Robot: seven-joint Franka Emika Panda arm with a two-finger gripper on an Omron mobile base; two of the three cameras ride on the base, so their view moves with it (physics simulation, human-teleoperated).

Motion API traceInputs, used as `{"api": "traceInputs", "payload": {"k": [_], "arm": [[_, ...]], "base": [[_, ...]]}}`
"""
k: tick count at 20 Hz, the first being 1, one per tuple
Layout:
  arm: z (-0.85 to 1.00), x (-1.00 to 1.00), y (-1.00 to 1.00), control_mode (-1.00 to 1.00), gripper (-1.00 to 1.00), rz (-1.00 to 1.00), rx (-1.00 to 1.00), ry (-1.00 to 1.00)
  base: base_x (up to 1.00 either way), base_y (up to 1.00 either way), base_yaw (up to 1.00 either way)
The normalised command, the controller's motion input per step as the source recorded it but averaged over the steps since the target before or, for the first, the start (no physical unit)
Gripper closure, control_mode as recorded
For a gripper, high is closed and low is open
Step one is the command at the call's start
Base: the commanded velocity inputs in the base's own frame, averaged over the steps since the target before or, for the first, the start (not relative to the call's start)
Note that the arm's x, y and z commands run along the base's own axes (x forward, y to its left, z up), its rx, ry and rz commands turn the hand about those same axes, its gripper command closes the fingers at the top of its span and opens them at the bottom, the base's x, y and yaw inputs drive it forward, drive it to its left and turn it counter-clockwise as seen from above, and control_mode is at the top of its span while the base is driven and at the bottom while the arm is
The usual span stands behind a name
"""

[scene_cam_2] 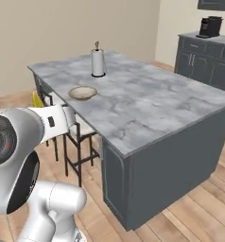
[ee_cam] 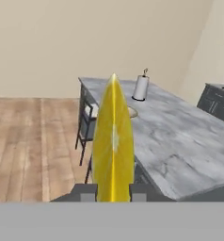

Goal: There is a bowl on the dining counter. Grab a lemon wedge from the fridge and place it in the bowl. Then get the liquor bottle and glass cup from the cabinet and place them next to the bowl.

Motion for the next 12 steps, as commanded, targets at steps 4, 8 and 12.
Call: {"api": "traceInputs", "payload": {"k": [4,8,12], "arm": [[0.00,0.00,0.00,1.00,1.00,0.00,0.00,0.00],[0.00,0.00,0.00,1.00,1.00,0.00,0.00,0.00],[0.00,0.00,0.00,1.00,1.00,0.00,0.00,0.00]], "base": [[0.19,1.00,-0.36],[0.23,1.00,-0.41],[0.31,0.97,-0.50]]}}
